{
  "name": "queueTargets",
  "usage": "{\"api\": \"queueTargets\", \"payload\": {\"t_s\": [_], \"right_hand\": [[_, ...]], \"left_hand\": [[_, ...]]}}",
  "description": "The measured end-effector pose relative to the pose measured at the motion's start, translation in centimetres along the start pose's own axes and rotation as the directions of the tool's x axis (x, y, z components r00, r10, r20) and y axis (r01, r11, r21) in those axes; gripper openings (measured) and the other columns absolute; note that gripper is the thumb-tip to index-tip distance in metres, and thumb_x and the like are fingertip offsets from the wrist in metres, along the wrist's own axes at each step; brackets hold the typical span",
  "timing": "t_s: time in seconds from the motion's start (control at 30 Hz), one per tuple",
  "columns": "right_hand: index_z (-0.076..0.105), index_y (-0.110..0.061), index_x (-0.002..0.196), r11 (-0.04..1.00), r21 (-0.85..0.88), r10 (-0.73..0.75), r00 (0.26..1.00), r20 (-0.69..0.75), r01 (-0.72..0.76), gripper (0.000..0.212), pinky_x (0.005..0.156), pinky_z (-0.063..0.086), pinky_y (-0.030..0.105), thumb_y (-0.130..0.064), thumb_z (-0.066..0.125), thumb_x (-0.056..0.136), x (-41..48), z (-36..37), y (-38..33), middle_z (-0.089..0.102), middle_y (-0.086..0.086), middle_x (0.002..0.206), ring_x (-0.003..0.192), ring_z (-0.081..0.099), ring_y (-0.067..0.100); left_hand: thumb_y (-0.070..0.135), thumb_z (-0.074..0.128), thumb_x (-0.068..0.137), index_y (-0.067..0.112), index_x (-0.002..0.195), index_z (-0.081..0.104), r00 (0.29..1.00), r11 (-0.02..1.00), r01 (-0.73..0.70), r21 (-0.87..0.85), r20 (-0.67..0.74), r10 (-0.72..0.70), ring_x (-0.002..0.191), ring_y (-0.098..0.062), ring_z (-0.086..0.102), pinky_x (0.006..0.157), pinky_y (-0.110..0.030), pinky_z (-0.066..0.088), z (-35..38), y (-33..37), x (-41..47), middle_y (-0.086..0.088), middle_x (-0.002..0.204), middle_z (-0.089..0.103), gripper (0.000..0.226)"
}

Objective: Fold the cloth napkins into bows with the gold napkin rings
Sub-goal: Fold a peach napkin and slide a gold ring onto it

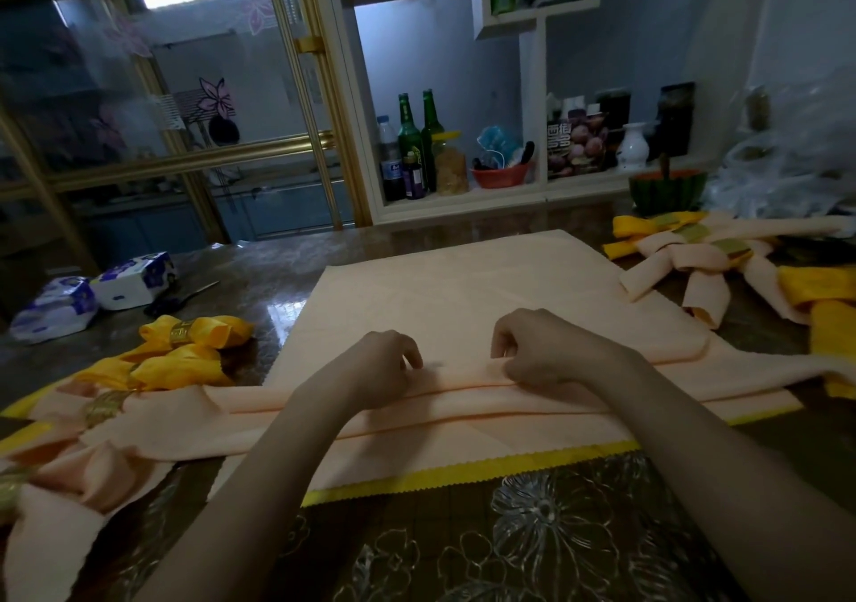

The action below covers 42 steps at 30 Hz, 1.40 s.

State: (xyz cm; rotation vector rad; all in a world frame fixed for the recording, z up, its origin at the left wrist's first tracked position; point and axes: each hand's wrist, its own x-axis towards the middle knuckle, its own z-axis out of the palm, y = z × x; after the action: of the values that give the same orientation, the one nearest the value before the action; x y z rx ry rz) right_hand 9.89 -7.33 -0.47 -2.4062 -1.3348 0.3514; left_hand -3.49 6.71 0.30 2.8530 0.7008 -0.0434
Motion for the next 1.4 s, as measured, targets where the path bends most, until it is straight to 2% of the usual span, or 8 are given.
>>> {"api": "queueTargets", "payload": {"t_s": [0.2, 0.33, 0.53, 0.63, 0.83, 1.0, 1.27, 1.4], "right_hand": [[0.054, -0.023, 0.077, 0.999, 0.014, -0.033, 0.999, 0.039, 0.033, 0.022, 0.060, 0.040, 0.021, -0.003, 0.061, 0.076, -0.4, -0.4, -0.4, 0.051, -0.006, 0.086, 0.079, 0.051, 0.013], [0.061, -0.014, 0.086, 0.998, -0.049, -0.040, 0.993, 0.108, 0.046, 0.015, 0.056, 0.039, 0.020, -0.002, 0.061, 0.078, -0.9, -0.5, -1.1, 0.054, -0.003, 0.080, 0.069, 0.048, 0.009], [0.073, -0.020, 0.085, 1.000, 0.018, -0.019, 0.976, 0.216, 0.015, 0.006, 0.080, 0.048, 0.030, -0.019, 0.070, 0.080, -1.0, -2.1, -0.6, 0.067, -0.003, 0.092, 0.088, 0.059, 0.013], [0.074, -0.021, 0.083, 0.999, 0.029, -0.020, 0.985, 0.174, 0.015, 0.012, 0.073, 0.048, 0.025, -0.012, 0.066, 0.082, -0.9, -1.9, -0.3, 0.067, -0.005, 0.090, 0.084, 0.058, 0.011], [0.061, -0.015, 0.107, 0.999, -0.032, 0.000, 0.985, 0.171, 0.005, 0.026, 0.057, 0.038, 0.018, -0.015, 0.070, 0.083, -1.2, -1.6, -0.7, 0.050, -0.008, 0.084, 0.071, 0.047, 0.006], [0.059, -0.020, 0.086, 0.997, -0.050, -0.045, 0.976, 0.213, 0.057, 0.018, 0.048, 0.034, 0.018, -0.011, 0.072, 0.079, -1.5, -1.9, -0.9, 0.049, -0.008, 0.075, 0.062, 0.044, 0.008], [0.064, -0.018, 0.080, 0.997, 0.077, -0.044, 0.937, 0.345, 0.018, 0.015, 0.060, 0.043, 0.020, -0.032, 0.066, 0.086, -1.4, -2.6, -0.3, 0.059, -0.003, 0.078, 0.069, 0.053, 0.011], [0.065, -0.019, 0.078, 0.997, 0.075, -0.038, 0.927, 0.373, 0.011, 0.014, 0.058, 0.042, 0.019, -0.031, 0.072, 0.081, -1.4, -2.5, -0.3, 0.060, -0.005, 0.075, 0.068, 0.053, 0.011]], "left_hand": [[0.017, 0.052, 0.094, 0.016, 0.116, 0.065, 0.998, 0.995, -0.068, -0.078, 0.013, 0.069, 0.103, -0.011, 0.057, 0.086, -0.017, 0.040, -0.9, 0.4, -0.6, 0.001, 0.119, 0.063, 0.026], [0.020, 0.061, 0.089, 0.016, 0.103, 0.071, 0.997, 0.992, -0.076, -0.105, 0.006, 0.077, 0.088, -0.007, 0.055, 0.078, -0.016, 0.040, -1.2, 0.4, -0.8, 0.002, 0.105, 0.067, 0.018], [0.015, 0.067, 0.084, 0.015, 0.093, 0.068, 0.995, 0.994, -0.094, -0.062, 0.037, 0.097, 0.072, 0.001, 0.048, 0.062, -0.006, 0.037, -0.6, 0.8, -0.8, 0.012, 0.081, 0.055, 0.009], [0.020, 0.066, 0.085, 0.015, 0.089, 0.068, 0.995, 0.993, -0.085, -0.085, 0.045, 0.089, 0.072, -0.001, 0.051, 0.065, -0.010, 0.041, -0.6, 0.7, -0.8, 0.008, 0.083, 0.059, 0.007], [0.023, 0.069, 0.082, 0.017, 0.094, 0.066, 0.994, 0.992, -0.074, -0.104, 0.075, 0.082, 0.079, -0.004, 0.054, 0.069, -0.012, 0.043, -0.7, 0.7, -0.7, 0.010, 0.085, 0.058, 0.013], [0.022, 0.072, 0.080, 0.020, 0.098, 0.061, 0.988, 0.994, -0.095, -0.053, 0.116, 0.101, 0.073, -0.001, 0.048, 0.066, -0.012, 0.040, -0.7, 1.2, -1.0, 0.011, 0.085, 0.052, 0.021], [0.040, 0.058, 0.088, 0.020, 0.079, 0.058, 0.982, 0.997, -0.066, -0.047, 0.171, 0.073, 0.068, -0.004, 0.047, 0.061, -0.016, 0.038, -0.6, 1.5, -1.0, 0.008, 0.076, 0.053, 0.022], [0.036, 0.063, 0.085, 0.019, 0.087, 0.060, 0.979, 0.994, -0.085, -0.064, 0.183, 0.095, 0.072, -0.003, 0.047, 0.062, -0.015, 0.038, -0.6, 1.8, -1.1, 0.010, 0.081, 0.053, 0.017]]}}
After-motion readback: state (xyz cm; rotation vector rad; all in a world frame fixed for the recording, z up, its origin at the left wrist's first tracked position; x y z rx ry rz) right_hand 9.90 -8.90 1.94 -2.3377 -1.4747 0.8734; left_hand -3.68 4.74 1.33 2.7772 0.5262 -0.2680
